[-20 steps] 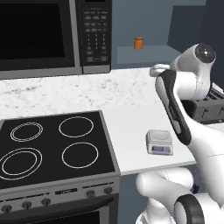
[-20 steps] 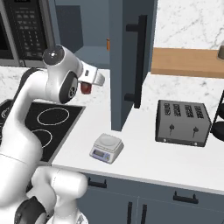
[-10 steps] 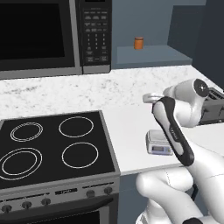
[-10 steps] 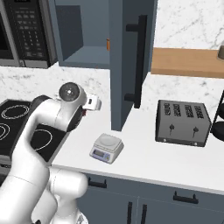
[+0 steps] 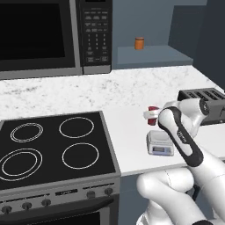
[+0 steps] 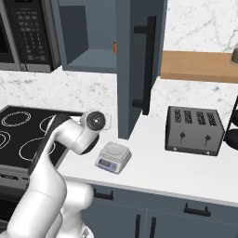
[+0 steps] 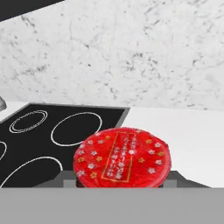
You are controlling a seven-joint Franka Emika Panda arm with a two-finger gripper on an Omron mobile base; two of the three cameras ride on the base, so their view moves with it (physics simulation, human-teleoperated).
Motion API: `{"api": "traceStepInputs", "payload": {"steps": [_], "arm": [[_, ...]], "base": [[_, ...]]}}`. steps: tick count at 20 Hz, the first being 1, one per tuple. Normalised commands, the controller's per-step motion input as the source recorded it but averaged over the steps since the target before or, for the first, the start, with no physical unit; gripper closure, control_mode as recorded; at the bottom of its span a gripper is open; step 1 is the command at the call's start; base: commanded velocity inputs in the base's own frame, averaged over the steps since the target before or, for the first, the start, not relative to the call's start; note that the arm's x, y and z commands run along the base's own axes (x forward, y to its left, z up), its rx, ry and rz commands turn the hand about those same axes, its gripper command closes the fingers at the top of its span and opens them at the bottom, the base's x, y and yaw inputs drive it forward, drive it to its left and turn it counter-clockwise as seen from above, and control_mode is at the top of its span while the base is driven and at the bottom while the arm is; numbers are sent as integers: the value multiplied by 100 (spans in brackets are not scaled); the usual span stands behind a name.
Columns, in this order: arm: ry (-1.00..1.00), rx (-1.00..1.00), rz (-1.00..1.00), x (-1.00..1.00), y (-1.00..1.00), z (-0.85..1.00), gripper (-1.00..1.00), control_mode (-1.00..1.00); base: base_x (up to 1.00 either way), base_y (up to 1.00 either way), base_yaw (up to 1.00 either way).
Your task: Pick the yogurt and place it on the digital scale for weighing, and close the cabinet.
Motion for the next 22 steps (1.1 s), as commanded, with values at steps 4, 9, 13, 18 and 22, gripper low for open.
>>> {"api": "traceStepInputs", "payload": {"steps": [4,9,13,18,22], "arm": [[-10,0,23,8,-5,-38,100,-100],[-4,0,18,1,-14,-14,100,-100],[-2,0,8,0,-56,-12,100,-100],[0,0,4,0,-50,-19,100,-100],[-1,-2,5,1,-11,-51,100,-100]], "base": [[0,0,0],[0,0,0],[0,0,0],[0,0,0],[0,0,0]]}}
